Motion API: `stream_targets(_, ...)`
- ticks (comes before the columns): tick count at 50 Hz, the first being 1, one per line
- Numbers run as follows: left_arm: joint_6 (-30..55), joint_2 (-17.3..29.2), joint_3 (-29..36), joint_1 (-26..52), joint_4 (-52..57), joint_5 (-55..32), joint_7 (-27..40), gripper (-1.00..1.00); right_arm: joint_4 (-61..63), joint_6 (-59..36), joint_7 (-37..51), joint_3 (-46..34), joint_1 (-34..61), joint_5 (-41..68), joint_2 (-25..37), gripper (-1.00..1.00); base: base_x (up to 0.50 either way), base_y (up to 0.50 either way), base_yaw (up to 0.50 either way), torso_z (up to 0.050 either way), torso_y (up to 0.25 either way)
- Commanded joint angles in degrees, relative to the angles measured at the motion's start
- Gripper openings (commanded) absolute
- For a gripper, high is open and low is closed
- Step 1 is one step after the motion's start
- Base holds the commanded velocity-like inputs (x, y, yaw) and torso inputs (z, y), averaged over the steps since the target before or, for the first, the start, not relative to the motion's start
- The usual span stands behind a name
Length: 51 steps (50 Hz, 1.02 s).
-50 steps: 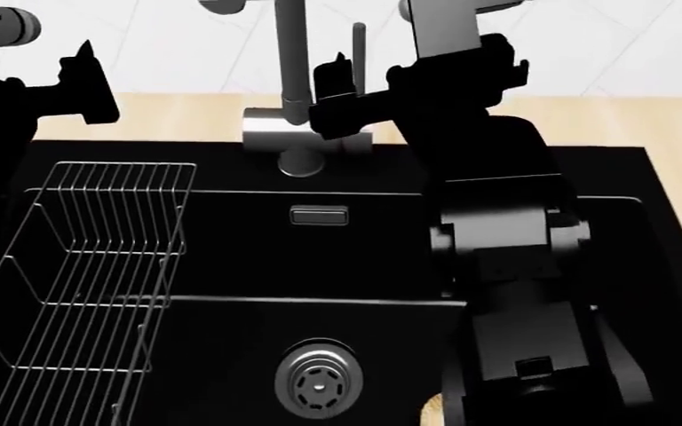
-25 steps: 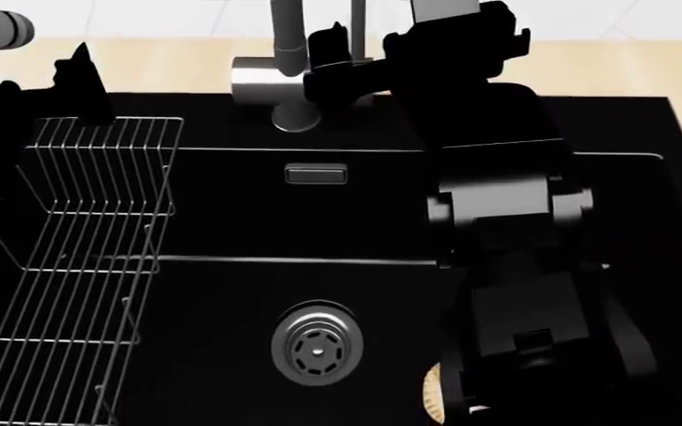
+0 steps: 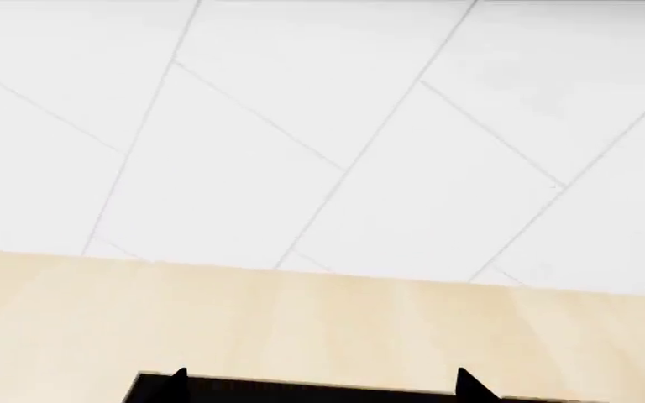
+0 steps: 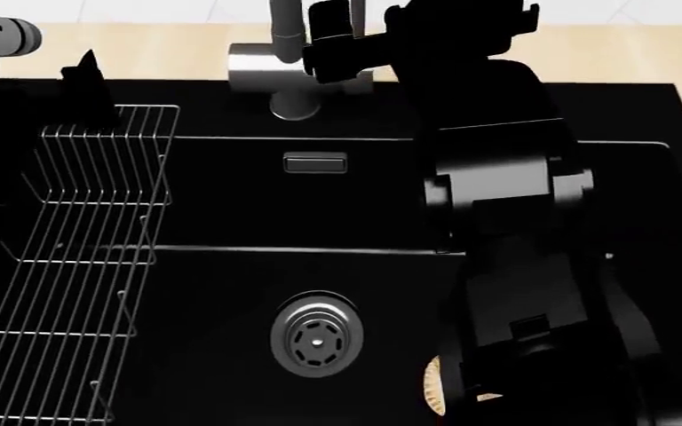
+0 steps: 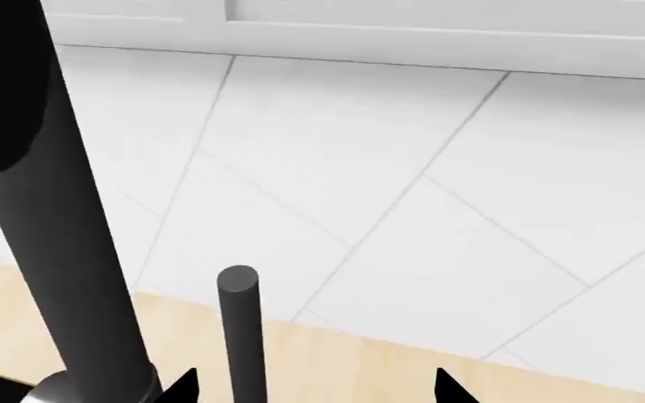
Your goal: Turn on the sink faucet.
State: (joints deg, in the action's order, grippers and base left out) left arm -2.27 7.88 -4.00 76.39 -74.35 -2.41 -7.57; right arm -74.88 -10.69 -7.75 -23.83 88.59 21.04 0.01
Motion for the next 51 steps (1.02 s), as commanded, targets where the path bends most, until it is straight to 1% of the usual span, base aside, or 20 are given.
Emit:
stream_targets(1,-0.5,0.4,0.0,-0.1,-0.4,0.1,0.1,1.0,-0.1,0.3,0.8,0.4,0.3,0.2,0.0,1.0,0.0,0.0,0.0,0.007,-0.205)
stream_targets(7,-0.6,0.3,0.2,-0.5,-0.3,0.3,-0.2,1.0,-0.1,0.4,0.9,0.3,-0.2,0.5,0.0,1.0,0.0,0.0,0.0,0.006,-0.11)
stream_targets(13,0.2,0.4,-0.6,-0.5,-0.5,-0.2,0.6,1.0,-0.1,0.8,1.6,2.4,0.1,-1.8,0.0,1.0,0.0,0.0,0.0,0.003,-0.031)
stream_targets(16,0.4,0.8,-0.7,-0.5,-0.4,-0.3,0.2,1.0,-0.1,1.5,2.3,4.3,0.1,-3.4,0.0,1.0,0.0,0.0,0.0,0.0,0.0)
stream_targets(17,1.9,0.7,-1.2,-0.3,-0.3,-0.8,0.2,1.0,-0.1,1.6,2.4,4.6,0.2,-3.8,0.0,1.0,0.0,0.0,0.0,0.0,0.0)
stream_targets(19,2.0,0.2,-0.9,-0.4,0.4,-0.6,0.4,1.0,-0.1,1.9,2.7,5.3,0.4,-4.4,0.0,1.0,0.0,0.0,0.0,0.0,0.0)
stream_targets(28,1.4,0.4,-0.5,-0.4,0.1,-0.1,0.6,1.0,-0.1,3.5,3.0,13.1,-1.1,-10.8,0.1,1.0,0.0,0.0,0.0,0.0,0.0)
stream_targets(36,1.3,-0.1,-0.6,-0.9,0.1,-0.2,1.2,1.0,-0.1,3.9,2.7,17.5,-2.0,-15.5,0.2,1.0,0.0,0.0,0.0,0.0,0.0)
stream_targets(38,4.7,-0.3,-0.7,-2.7,5.9,-0.5,1.1,1.0,-0.1,3.9,2.7,18.4,-2.4,-16.0,0.3,1.0,0.0,0.0,0.0,0.0,0.0)
stream_targets(39,4.7,-0.5,-0.5,-3.2,7.2,-0.3,1.6,1.0,-0.1,3.9,2.8,19.0,-2.6,-16.2,0.4,1.0,0.0,0.0,0.0,0.0,0.0)
stream_targets(43,3.2,-0.5,-1.0,-0.9,2.9,-0.8,1.8,1.0,-0.1,4.1,3.6,21.2,-2.6,-16.9,0.4,1.0,0.0,0.0,0.0,0.0,0.0)
stream_targets(47,1.3,-0.5,-0.8,-0.5,0.3,-0.6,2.0,1.0,-0.1,5.0,3.9,21.1,-2.7,-18.3,0.3,1.0,0.0,0.0,0.0,0.0,0.0)
stream_targets(51,1.8,0.0,-1.0,-0.2,0.6,-0.7,1.8,1.0,-0.1,4.7,4.0,22.2,-3.0,-18.5,0.6,1.0,0.0,0.0,0.0,0.0,0.0)
